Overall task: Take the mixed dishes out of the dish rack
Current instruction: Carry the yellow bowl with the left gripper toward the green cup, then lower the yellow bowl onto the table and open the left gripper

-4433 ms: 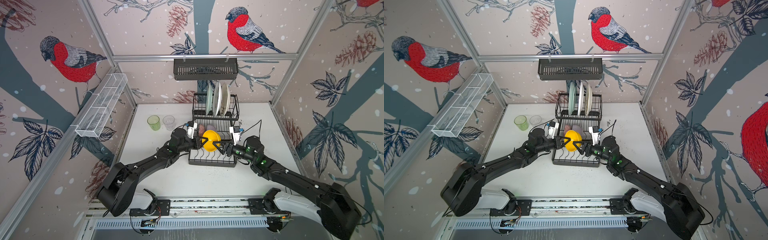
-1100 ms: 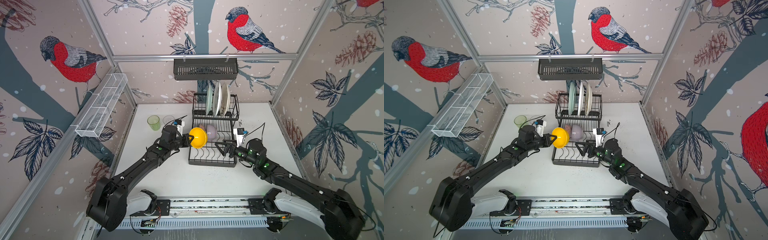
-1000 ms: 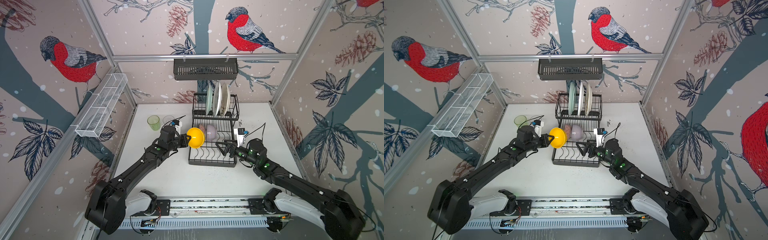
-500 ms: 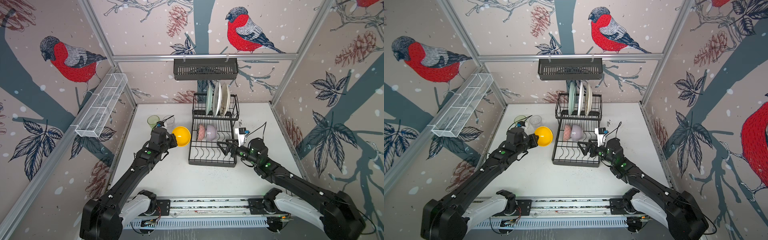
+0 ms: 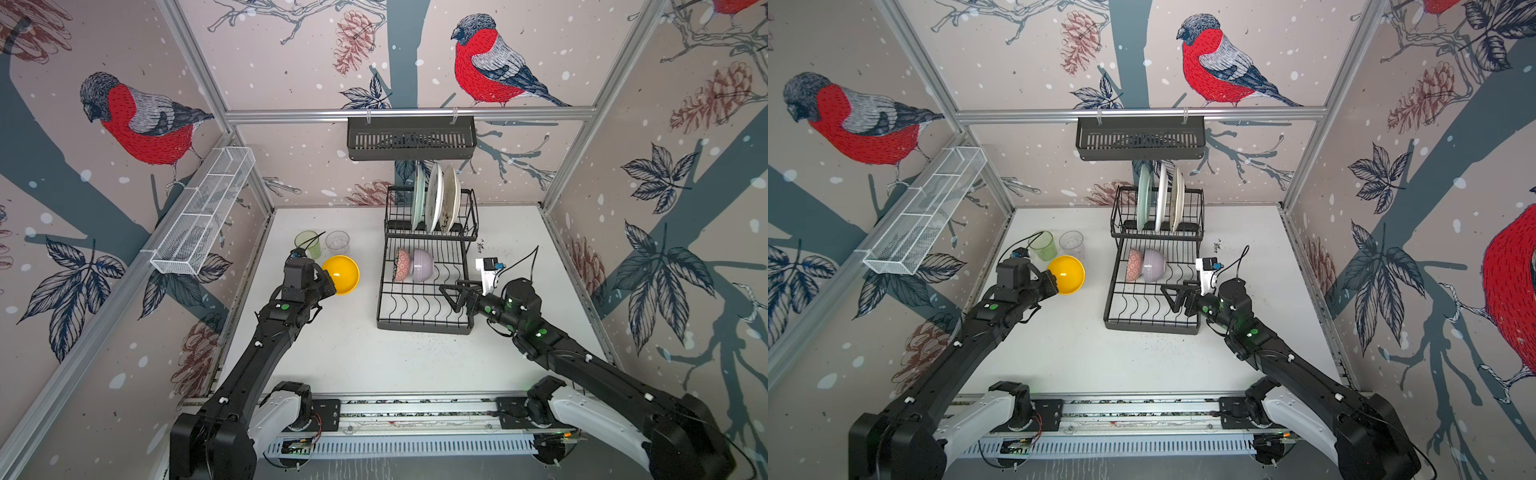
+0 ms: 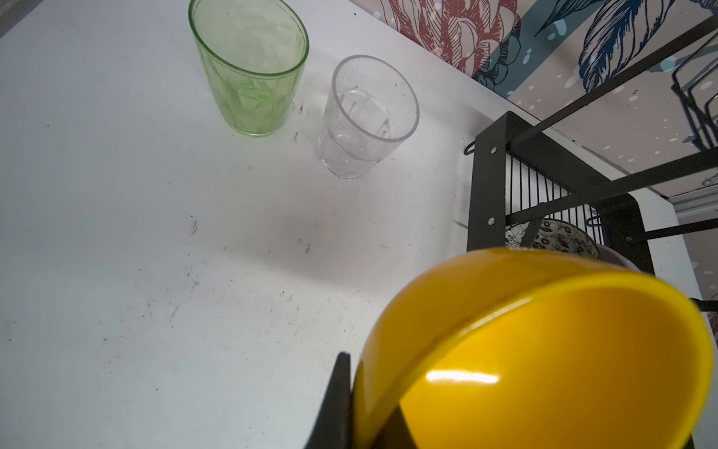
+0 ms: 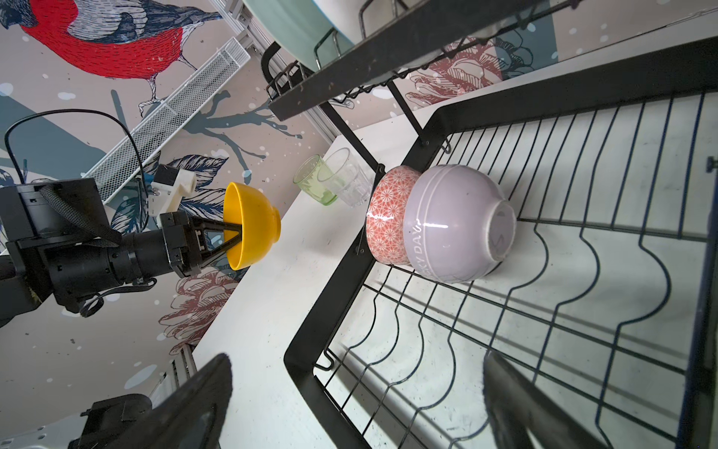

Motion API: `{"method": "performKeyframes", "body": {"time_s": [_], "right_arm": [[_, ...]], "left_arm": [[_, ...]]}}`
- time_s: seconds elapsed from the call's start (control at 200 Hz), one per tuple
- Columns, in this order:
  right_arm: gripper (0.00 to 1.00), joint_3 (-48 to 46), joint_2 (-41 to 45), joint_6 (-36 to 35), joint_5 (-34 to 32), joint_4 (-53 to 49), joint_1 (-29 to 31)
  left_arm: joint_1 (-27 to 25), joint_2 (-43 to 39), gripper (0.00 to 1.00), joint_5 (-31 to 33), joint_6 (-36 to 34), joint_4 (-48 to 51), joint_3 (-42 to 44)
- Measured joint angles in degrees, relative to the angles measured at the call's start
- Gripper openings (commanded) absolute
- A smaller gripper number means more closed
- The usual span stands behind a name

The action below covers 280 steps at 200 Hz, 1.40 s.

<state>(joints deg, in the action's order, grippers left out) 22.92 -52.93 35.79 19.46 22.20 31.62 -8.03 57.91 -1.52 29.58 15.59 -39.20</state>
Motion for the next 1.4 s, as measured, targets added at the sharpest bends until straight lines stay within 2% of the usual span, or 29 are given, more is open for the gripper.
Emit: {"method": "performKeyframes", "body": {"time_s": [0.425, 0.705, 1.026, 1.401], "right_arm": [[1.0, -2.6, 2.5, 0.1, -1.1, -1.2, -1.7], [1.0, -2.6, 2.6, 0.0, -1.1, -2.6, -2.4], [1.0, -2.6, 3.0, 0.0, -1.0, -3.7, -3.0], [1.0, -2.6, 3.5, -1.3, 0.1, -5.9, -4.0]], "left_arm": [[2.3, 0.9, 0.0, 1.3, -0.5, 0.6, 1.3], [2.6, 5.2, 0.0, 3.5, -1.0, 1.8, 0.7], [3.6, 12.7, 0.0, 3.0, 5.0, 1.4, 0.0], [6.0, 16.7, 0.0, 5.4, 6.9, 0.1, -1.0]]}}
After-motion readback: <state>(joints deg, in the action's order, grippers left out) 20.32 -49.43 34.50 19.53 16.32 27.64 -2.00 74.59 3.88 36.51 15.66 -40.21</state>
